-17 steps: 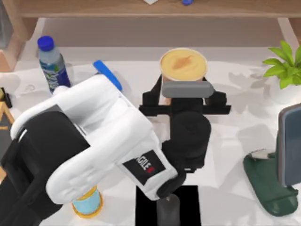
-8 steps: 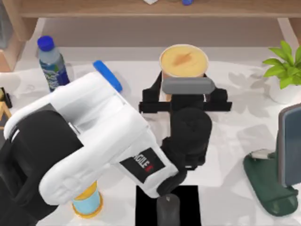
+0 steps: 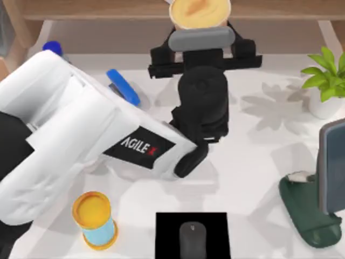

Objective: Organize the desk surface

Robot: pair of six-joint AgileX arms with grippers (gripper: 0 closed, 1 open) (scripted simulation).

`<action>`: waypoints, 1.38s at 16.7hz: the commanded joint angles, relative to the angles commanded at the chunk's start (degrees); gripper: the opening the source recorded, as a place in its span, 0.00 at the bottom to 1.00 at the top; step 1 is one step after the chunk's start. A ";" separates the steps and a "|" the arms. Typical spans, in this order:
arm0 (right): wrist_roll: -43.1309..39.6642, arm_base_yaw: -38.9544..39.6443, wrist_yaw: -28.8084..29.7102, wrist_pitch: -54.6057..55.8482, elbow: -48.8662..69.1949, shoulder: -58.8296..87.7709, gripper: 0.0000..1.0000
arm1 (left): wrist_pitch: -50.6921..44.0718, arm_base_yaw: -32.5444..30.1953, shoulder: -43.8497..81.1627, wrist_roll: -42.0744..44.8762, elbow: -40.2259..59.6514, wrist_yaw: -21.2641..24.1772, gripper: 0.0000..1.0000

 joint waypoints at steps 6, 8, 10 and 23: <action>0.00 0.00 0.00 0.00 0.00 0.00 1.00 | -10.11 10.63 -7.81 0.21 4.47 10.76 0.00; 0.00 0.00 0.00 0.00 0.00 0.00 1.00 | -14.21 14.88 -9.36 0.18 5.50 14.75 0.00; 0.00 0.00 0.00 0.00 0.00 0.00 1.00 | -18.32 19.12 -10.49 0.09 6.35 18.71 0.00; 0.00 0.00 0.00 0.00 0.00 0.00 1.00 | -31.36 31.51 -12.24 -0.52 8.33 31.66 0.00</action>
